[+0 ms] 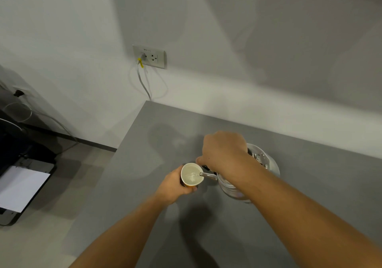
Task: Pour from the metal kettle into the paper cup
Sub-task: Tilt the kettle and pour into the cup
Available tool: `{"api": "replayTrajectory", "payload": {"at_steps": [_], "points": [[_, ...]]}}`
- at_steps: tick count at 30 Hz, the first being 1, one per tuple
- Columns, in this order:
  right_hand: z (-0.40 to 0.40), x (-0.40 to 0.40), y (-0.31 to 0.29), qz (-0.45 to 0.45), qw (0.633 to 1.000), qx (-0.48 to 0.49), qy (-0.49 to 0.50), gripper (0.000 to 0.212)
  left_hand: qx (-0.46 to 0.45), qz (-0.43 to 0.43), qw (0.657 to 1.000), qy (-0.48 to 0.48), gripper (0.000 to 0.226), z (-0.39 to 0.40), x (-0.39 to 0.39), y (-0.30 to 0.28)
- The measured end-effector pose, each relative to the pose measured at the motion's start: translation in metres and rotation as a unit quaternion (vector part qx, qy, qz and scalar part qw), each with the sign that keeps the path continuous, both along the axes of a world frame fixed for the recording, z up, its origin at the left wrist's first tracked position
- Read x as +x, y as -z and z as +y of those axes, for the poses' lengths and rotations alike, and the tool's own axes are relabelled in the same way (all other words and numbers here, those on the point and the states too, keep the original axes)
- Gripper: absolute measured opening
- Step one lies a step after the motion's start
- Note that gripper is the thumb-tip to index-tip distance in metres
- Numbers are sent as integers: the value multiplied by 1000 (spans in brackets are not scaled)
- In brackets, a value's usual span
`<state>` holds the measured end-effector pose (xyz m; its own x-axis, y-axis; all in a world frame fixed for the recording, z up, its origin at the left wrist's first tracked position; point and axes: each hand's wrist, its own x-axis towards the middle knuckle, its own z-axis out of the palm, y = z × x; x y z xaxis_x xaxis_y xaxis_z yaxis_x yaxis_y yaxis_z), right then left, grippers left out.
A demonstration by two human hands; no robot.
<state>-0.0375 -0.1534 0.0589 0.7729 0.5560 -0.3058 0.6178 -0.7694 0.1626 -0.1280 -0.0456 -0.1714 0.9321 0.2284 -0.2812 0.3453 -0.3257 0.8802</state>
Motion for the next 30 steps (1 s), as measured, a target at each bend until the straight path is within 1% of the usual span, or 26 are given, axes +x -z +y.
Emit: {"api": "replayTrajectory", "payload": {"at_steps": [6, 11, 14, 18, 21, 27, 30], "points": [[-3, 2, 3, 0, 1000, 9, -1, 43, 4, -2, 1000, 5, 63, 0, 0, -2], [-12, 9, 5, 13, 999, 24, 20, 40, 5, -7, 1000, 2, 66, 0, 0, 1], [-24, 14, 9, 32, 997, 50, 39, 41, 8, -2, 1000, 2, 64, 1, 0, -1], [-47, 21, 17, 62, 992, 79, 82, 52, 11, 0, 1000, 7, 64, -2, 0, -2], [-58, 24, 24, 77, 987, 93, 102, 55, 16, -1, 1000, 8, 65, -1, 1, -2], [-83, 31, 35, 134, 975, 130, 119, 55, 21, 6, 1000, 15, 66, -1, 1, 0], [-90, 35, 40, 148, 970, 148, 121, 53, 18, 9, 1000, 12, 66, 1, 1, 2]]}}
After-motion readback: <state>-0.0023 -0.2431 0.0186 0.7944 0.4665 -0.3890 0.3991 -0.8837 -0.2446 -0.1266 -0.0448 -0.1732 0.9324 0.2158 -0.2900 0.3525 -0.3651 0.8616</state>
